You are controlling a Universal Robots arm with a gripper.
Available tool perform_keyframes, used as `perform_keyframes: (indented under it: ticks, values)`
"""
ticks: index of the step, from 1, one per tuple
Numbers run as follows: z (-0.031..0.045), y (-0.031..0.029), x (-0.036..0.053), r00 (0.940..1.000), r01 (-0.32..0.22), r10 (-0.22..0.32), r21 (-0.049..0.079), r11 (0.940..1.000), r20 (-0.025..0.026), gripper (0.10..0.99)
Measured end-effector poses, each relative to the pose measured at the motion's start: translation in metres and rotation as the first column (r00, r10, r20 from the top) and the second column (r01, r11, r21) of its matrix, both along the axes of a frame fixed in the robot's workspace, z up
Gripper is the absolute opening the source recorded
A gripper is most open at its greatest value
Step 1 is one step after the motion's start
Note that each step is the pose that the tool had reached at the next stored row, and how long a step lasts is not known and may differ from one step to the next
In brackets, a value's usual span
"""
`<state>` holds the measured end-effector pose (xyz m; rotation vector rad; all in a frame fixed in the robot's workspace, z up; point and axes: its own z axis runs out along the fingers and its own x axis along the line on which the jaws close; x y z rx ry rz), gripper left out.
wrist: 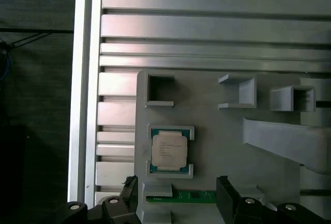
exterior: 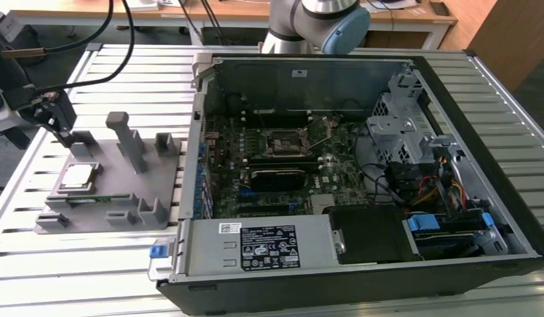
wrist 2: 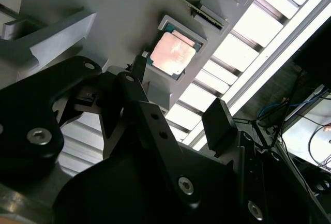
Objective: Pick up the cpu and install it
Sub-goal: 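Pick up the cpu and move it towards the insertion slot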
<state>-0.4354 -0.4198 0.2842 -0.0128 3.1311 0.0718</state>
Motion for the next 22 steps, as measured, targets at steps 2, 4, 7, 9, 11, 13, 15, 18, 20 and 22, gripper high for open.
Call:
perform_keyframes:
  ticks: [2,4,7,9,11,13,15,18,20,22]
  values:
    - [-0.0010,0.0000,0.0000,1.0000,0.000,0.000,0.000,1.0000,-0.0002,0.706]
    - [-0.0021,0.0000,0.0000,1.0000,-0.002,0.002,0.000,1.0000,-0.0002,0.706]
    - [-0.0037,0.0000,0.0000,0.9998,-0.018,0.018,0.000,0.9998,-0.0002,0.706]
    - [-0.0052,0.0000,0.0000,0.9998,-0.022,0.022,0.000,0.9998,-0.0001,0.706]
    - [-0.0068,0.0000,0.0000,0.9998,-0.022,0.022,0.000,0.9998,-0.0001,0.706]
    - [-0.0081,0.0000,0.0000,0.9998,-0.022,0.022,0.000,0.9998,-0.0002,0.706]
    - [-0.0098,0.0000,0.0000,0.9998,-0.022,0.022,0.000,0.9998,-0.0002,0.706]
    - [-0.0125,0.0000,0.0000,0.9996,-0.029,0.029,0.000,0.9996,-0.0002,0.706]
    - [-0.0142,0.0000,0.0000,0.9992,-0.039,0.039,0.000,0.9992,-0.0001,0.706]
    - [-0.0158,0.0000,0.0000,0.9991,-0.042,0.042,0.000,0.9991,-0.0001,0.706]
